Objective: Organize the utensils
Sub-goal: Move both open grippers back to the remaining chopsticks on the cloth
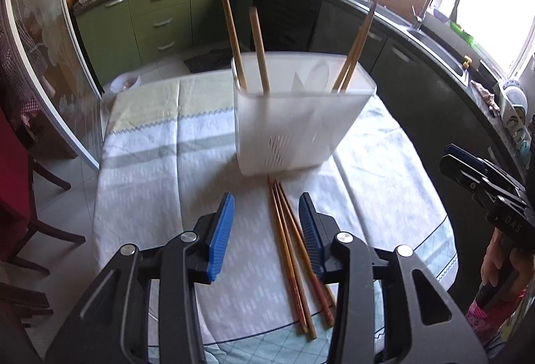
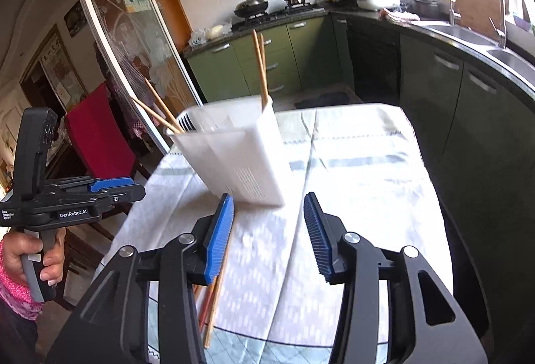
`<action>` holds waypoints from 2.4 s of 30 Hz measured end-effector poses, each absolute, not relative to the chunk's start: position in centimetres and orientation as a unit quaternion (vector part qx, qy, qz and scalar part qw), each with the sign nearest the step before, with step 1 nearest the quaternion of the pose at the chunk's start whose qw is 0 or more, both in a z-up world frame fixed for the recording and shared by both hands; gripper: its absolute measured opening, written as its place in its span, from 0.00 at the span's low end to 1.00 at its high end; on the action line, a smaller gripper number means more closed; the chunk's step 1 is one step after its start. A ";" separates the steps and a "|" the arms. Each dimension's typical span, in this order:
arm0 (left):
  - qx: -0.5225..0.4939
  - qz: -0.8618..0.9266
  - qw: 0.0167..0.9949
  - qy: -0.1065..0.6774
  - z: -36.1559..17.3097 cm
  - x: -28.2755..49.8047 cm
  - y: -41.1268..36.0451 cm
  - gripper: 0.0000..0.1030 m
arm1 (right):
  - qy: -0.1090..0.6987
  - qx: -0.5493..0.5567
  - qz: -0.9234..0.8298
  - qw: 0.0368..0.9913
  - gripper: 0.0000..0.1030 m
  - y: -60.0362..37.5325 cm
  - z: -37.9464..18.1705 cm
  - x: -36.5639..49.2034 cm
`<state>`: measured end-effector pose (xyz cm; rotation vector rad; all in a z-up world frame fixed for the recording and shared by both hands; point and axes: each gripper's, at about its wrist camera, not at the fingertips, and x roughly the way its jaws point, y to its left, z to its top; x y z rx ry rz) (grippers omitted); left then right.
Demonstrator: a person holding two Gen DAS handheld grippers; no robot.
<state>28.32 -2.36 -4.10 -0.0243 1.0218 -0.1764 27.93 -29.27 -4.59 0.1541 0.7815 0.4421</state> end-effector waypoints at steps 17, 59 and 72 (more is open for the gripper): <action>-0.022 -0.073 0.807 0.585 -14.9 31.9 -4.1 0.30 | 0.414 0.162 0.198 0.874 0.48 -33.3 -10.8 25.1; -0.040 -0.073 0.800 0.594 -15.9 31.3 0.0 0.30 | 0.522 -0.016 0.213 0.826 0.48 -17.1 -15.8 33.5; 0.006 -0.053 0.793 0.607 -17.0 32.1 -0.6 0.30 | 0.535 -0.049 0.212 0.817 0.48 -14.8 -16.6 34.6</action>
